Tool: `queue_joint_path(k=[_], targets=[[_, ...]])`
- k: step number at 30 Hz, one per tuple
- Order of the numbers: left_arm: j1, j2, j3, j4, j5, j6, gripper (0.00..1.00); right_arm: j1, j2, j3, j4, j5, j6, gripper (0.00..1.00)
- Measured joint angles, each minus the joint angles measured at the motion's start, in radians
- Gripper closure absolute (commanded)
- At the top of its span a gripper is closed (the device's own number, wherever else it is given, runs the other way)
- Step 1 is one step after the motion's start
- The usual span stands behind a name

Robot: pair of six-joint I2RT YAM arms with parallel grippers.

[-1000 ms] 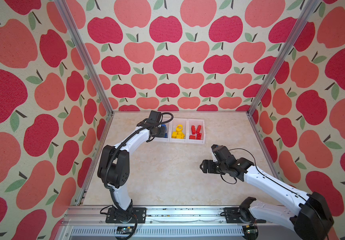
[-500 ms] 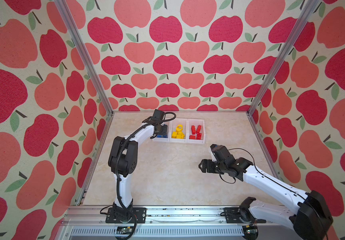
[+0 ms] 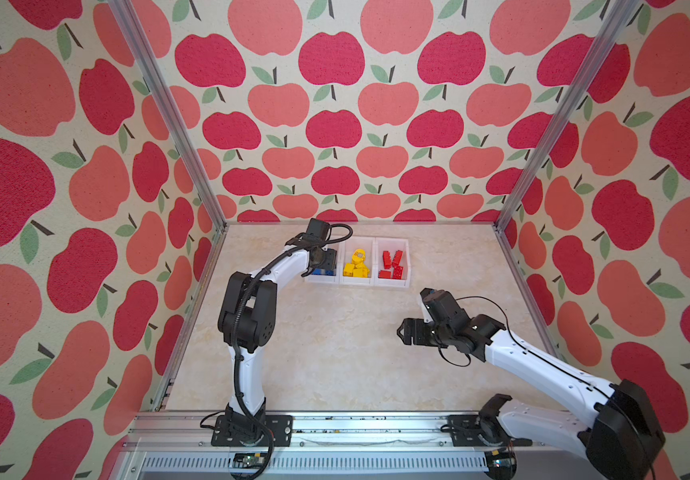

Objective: Sort the legos into containers by color

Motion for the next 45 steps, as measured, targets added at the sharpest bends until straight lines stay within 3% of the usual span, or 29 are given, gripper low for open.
queue_joint_path(k=[10,22,32,45], targets=[[-0.034,-0.153,-0.093,0.039,-0.015,-0.005,0.28,-0.002,0.011,0.047,-0.029,0.018,-0.025,0.13],[-0.029,-0.516,-0.412,0.141,-0.039,-0.042,0.18,-0.092,0.062,0.173,-0.065,0.074,-0.178,0.08],[0.058,-0.757,-0.663,0.211,-0.089,-0.071,0.0,-0.219,0.114,0.23,-0.027,0.152,-0.35,0.01],[0.216,-0.882,-0.897,0.366,-0.173,-0.065,0.01,-0.427,0.132,0.145,0.23,0.272,-0.544,0.01]])
